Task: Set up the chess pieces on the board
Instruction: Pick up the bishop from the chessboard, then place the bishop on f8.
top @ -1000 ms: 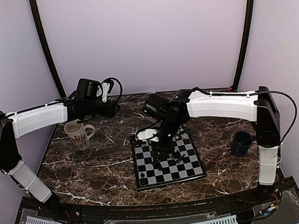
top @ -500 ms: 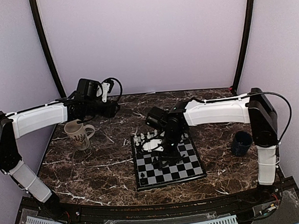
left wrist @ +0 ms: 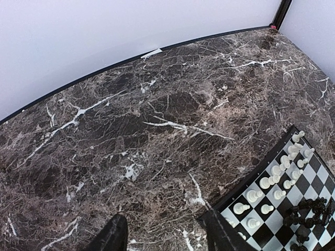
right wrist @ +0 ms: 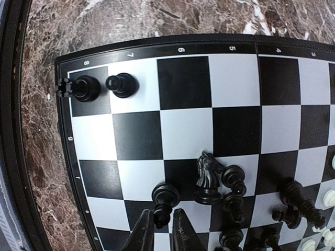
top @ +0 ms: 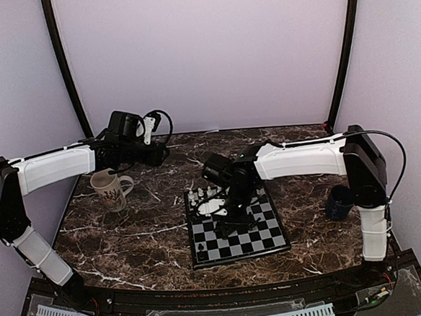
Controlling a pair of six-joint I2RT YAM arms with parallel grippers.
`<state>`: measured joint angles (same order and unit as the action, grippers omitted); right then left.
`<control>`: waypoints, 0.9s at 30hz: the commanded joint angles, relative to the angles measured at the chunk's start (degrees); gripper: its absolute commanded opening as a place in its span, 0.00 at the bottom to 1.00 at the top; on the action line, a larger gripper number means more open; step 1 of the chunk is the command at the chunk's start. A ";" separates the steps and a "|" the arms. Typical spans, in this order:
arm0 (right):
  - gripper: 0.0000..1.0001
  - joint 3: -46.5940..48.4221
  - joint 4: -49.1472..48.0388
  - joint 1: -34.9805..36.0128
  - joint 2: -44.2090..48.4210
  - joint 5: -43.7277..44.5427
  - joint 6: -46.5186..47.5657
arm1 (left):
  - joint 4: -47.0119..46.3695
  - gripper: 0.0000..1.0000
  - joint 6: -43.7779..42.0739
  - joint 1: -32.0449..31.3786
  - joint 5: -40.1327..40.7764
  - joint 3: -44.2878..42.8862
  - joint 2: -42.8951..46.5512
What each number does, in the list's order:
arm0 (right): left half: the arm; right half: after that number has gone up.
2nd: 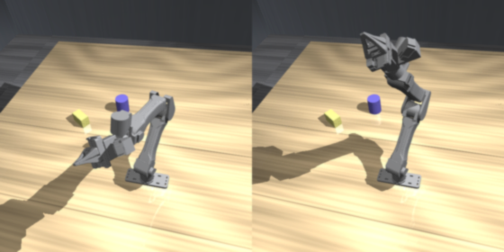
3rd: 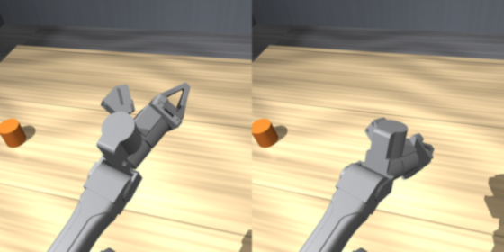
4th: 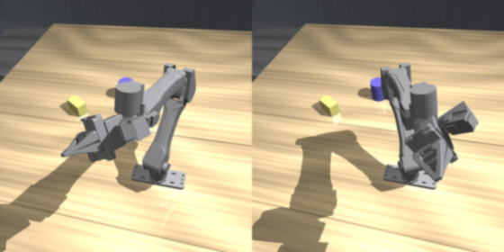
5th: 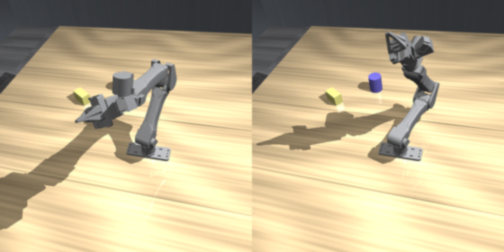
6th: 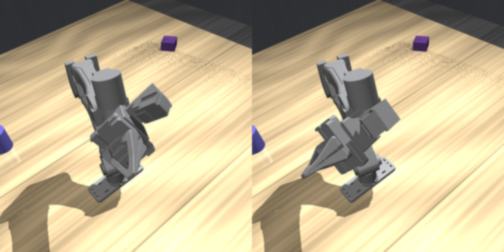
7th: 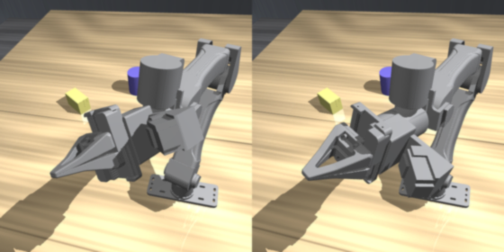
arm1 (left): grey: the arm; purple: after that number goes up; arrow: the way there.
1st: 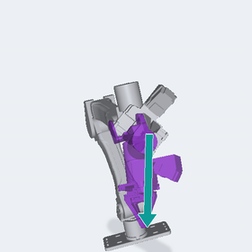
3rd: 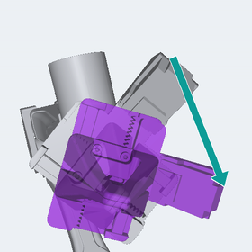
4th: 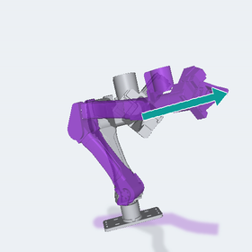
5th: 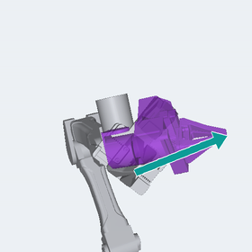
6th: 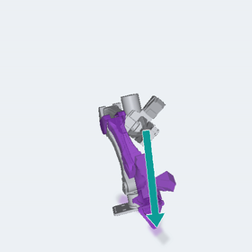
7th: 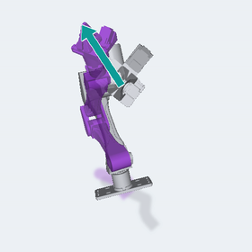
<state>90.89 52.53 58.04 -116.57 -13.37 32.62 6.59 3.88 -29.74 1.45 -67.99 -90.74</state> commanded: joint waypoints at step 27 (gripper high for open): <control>0.02 9.86 2.93 5.33 -5.07 -1.59 0.12 | 1.70 0.53 -0.54 0.42 -1.51 -0.44 0.42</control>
<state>98.74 55.27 62.59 -120.38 -15.42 33.50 6.98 3.88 -29.74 0.54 -67.99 -90.80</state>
